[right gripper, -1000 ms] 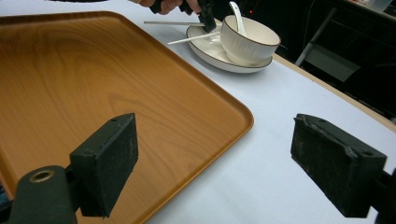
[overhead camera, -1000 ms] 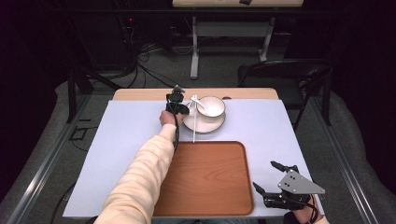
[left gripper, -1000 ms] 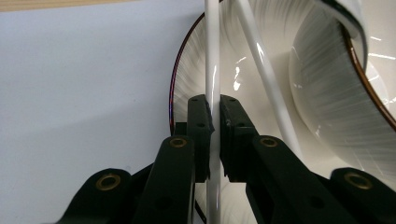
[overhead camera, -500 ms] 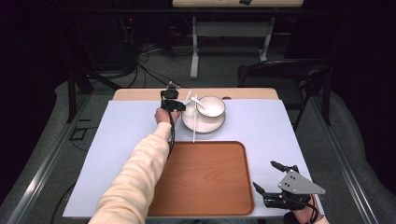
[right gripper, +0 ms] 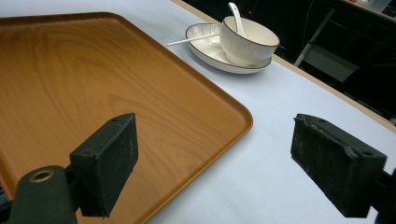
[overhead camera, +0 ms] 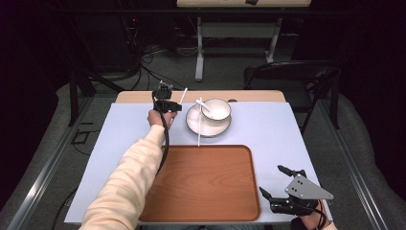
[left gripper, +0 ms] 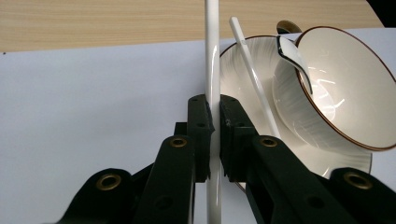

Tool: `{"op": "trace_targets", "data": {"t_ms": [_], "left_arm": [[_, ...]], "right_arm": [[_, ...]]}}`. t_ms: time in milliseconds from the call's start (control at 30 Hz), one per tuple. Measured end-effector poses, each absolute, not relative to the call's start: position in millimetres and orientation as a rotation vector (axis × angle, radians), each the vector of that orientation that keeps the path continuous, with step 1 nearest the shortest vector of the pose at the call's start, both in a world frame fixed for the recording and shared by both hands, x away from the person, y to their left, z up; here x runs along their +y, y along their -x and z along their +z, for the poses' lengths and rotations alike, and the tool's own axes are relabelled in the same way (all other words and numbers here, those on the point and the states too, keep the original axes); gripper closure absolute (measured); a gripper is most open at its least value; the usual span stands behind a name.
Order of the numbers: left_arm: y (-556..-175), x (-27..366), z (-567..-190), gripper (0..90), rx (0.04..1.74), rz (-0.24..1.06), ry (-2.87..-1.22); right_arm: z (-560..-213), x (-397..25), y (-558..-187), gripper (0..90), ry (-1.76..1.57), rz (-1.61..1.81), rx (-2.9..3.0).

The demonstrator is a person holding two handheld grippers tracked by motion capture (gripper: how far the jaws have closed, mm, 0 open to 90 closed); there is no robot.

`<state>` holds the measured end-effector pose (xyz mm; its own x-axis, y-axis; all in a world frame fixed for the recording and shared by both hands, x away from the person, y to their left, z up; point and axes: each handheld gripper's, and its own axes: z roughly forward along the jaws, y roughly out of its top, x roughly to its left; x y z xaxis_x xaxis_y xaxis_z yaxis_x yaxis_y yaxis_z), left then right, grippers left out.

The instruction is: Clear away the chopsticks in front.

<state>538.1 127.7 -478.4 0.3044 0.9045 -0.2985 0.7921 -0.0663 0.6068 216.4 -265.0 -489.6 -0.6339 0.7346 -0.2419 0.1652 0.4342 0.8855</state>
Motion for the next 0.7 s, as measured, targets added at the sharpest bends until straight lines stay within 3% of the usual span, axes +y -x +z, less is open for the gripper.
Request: {"op": "trace_targets", "data": {"t_ms": [700], "left_arm": [[-487, 171, -459, 84.1, 1.456, 0.212, -1.798]], "right_arm": [[-490, -264, -217, 14.4, -0.753, 1.178, 2.070]]}}
